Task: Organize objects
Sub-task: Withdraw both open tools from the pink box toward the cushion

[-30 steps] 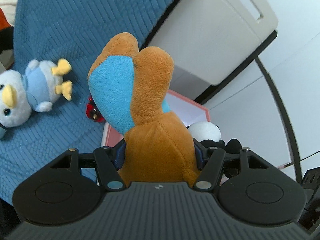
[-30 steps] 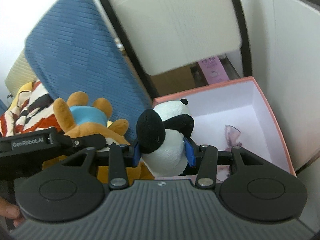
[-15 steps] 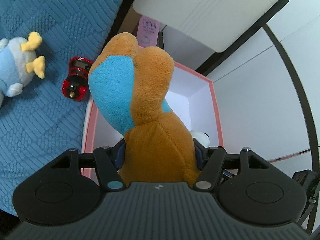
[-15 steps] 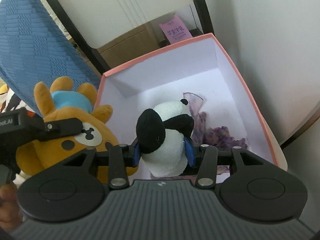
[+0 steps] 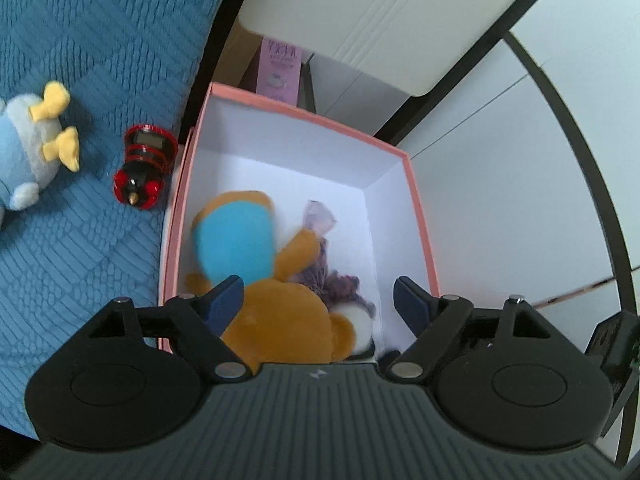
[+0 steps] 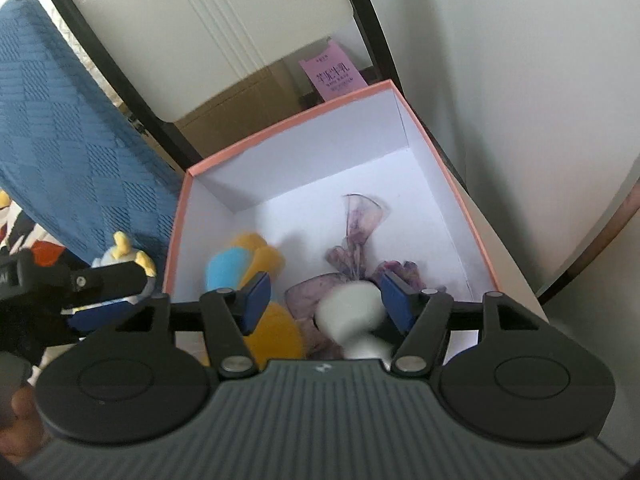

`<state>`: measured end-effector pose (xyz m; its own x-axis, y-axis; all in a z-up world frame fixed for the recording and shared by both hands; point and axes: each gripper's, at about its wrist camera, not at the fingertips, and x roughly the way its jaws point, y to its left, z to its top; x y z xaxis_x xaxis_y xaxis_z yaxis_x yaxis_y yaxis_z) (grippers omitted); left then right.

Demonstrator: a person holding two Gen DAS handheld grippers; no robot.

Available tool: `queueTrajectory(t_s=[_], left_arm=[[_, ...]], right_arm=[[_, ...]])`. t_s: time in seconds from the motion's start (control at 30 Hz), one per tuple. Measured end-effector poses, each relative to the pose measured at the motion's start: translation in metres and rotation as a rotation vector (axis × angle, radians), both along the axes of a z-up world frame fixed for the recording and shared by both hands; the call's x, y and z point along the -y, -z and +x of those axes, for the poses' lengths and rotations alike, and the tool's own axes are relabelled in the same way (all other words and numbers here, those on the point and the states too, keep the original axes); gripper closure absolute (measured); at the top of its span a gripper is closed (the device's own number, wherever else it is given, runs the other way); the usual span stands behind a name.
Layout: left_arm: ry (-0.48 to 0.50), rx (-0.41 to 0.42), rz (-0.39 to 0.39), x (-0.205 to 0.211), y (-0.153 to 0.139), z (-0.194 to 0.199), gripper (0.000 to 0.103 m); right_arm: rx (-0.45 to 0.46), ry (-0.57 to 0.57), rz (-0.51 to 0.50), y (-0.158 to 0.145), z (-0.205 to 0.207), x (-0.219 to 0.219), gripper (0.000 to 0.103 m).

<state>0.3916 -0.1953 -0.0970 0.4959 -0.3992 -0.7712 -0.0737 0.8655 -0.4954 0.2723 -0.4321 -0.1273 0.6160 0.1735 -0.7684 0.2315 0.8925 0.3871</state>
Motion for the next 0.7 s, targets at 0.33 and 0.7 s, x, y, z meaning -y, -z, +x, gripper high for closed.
queueTrajectory(t_s=[0.33, 0.7], left_arm=[[0.013, 0.118, 0.011, -0.013, -0.066, -0.044, 0.018], [0.033, 0.218, 0.009, -0.037, -0.114, -0.106, 0.018]], right_arm=[[0.070, 0.029, -0.042, -0.050, -0.021, -0.010, 0.039], [0.154, -0.005, -0.058, -0.099, -0.062, -0.048, 0.039]])
